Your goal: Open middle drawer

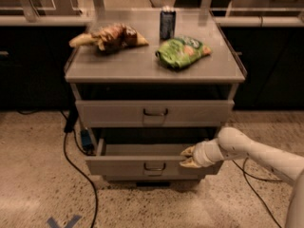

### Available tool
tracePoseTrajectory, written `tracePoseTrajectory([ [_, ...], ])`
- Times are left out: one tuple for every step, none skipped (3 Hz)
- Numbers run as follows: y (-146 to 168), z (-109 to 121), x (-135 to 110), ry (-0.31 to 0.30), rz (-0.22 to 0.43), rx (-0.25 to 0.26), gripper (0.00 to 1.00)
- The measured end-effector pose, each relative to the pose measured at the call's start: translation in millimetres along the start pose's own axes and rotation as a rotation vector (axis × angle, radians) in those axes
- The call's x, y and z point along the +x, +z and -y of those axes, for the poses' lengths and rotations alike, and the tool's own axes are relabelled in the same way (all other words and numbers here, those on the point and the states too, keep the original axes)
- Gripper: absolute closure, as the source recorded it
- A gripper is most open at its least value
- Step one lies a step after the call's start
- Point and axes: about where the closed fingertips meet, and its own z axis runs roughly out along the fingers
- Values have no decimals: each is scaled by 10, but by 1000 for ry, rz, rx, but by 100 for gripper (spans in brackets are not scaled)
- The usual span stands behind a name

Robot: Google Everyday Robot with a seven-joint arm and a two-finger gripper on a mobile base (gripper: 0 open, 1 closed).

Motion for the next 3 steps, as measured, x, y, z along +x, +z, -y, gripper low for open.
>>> tracePoseTrajectory([
  [-115, -109, -96, 10, -3, 40, 100],
  [-113, -113, -95, 10, -3, 39, 100],
  [-115, -154, -80, 13, -2, 28, 100],
])
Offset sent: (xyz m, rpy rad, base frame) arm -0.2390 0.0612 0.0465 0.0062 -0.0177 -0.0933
